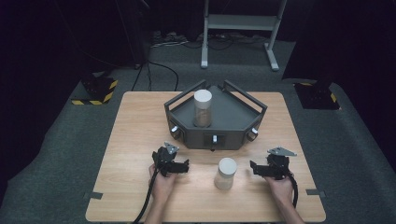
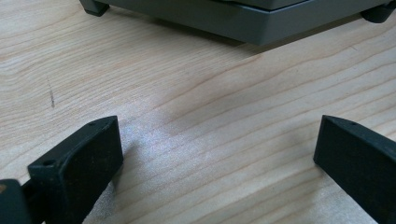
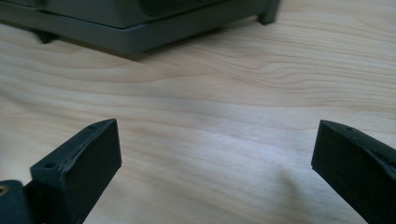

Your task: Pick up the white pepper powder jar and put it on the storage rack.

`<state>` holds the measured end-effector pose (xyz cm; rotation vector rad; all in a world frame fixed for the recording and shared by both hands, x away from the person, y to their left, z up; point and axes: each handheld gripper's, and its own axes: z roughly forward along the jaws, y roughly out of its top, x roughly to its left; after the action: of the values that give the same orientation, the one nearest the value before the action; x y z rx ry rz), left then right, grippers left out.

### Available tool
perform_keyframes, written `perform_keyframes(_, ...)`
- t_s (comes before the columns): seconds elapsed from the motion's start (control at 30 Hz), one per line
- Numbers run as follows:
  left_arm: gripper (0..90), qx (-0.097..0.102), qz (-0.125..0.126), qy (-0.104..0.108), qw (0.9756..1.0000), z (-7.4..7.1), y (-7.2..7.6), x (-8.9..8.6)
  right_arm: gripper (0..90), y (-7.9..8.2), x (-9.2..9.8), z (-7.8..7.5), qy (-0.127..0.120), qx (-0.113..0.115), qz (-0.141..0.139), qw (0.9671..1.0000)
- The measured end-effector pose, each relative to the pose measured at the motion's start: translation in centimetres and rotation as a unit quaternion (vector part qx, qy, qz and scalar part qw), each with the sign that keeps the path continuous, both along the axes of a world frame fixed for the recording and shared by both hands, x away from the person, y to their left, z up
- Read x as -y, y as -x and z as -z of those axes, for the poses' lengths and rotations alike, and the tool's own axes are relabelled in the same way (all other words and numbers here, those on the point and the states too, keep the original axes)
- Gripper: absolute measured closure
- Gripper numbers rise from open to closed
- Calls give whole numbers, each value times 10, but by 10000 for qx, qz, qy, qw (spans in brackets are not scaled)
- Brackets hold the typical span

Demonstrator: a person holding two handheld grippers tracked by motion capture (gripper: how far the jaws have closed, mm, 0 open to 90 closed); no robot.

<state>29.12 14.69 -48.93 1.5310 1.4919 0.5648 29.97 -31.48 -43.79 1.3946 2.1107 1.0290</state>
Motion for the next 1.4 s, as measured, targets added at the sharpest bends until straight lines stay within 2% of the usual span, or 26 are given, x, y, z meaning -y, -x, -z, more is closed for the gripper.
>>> perform_keyframes(0.13,13,1,-1,0,10000,0,0,0,25,7,12,2,-252,10,-444,9987)
perform_keyframes(0.37,13,0,-1,-1,10000,0,0,0,28,22,22,8,-477,77,-745,9960)
perform_keyframes(0.67,13,2,-3,4,10000,0,0,0,20,44,26,10,-477,95,-1151,9922)
perform_keyframes(0.87,12,1,0,1,10000,0,0,0,20,58,23,10,-470,155,-1398,9890)
perform_keyframes(1.03,12,0,0,0,10000,0,0,0,19,63,17,10,-509,170,-1648,9849)
perform_keyframes(1.23,12,0,1,-1,10000,0,0,0,19,63,6,9,-615,200,-1814,9813)
perform_keyframes(1.4,12,-2,3,-4,10000,0,0,0,19,57,-8,6,-639,196,-1931,9789)
